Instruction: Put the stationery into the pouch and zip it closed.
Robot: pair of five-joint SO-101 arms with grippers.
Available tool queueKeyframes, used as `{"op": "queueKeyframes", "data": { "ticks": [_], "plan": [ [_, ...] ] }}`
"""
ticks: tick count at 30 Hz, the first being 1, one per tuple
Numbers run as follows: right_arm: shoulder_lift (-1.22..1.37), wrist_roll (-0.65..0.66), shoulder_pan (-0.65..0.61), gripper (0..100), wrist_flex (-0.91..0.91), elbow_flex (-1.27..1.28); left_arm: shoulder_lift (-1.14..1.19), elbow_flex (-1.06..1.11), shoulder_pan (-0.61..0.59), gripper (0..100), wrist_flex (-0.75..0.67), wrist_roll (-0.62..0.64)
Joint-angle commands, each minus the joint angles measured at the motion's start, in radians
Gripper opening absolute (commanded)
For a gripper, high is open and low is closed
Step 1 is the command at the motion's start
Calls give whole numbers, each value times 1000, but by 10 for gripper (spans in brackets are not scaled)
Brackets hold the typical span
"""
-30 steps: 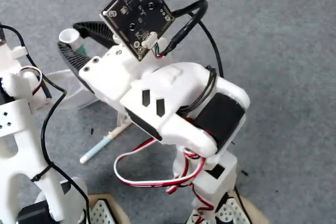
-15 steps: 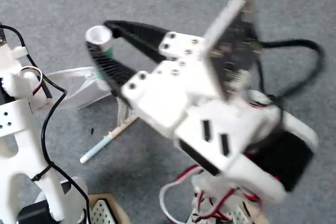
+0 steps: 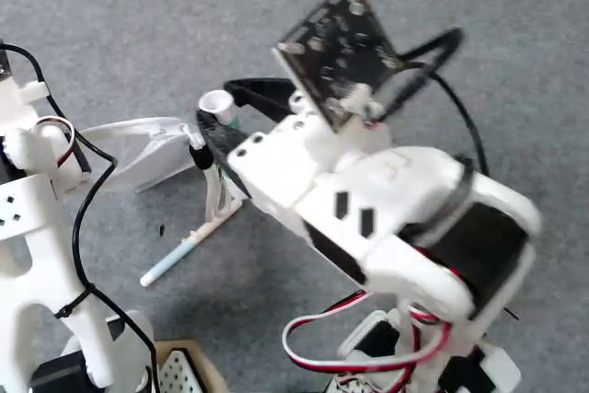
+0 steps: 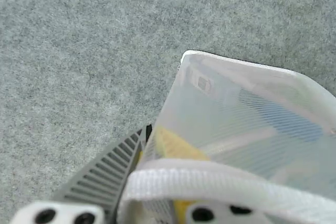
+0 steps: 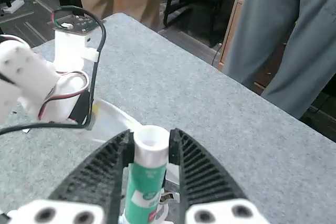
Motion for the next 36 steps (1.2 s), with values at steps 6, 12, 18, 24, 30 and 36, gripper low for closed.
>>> {"op": "queueKeyframes", "data": {
  "ticks": [6,12,18,24,30,36],
  "plan": [
    [-70,2,-15,11,-420,344,8,-21,-22,27,8,9],
    [-62,2,-81,11,-578,447,8,-19,-22,27,6,9],
    [-27,-23,-106,11,-680,481,8,-19,-22,27,5,9],
    [-5,-25,-106,11,-727,479,8,-19,-28,27,8,9],
    [-7,-68,-103,11,-743,516,8,-19,-22,27,8,9],
    [-7,-103,-101,11,-832,588,15,-16,-28,27,9,9]
  ]
}}
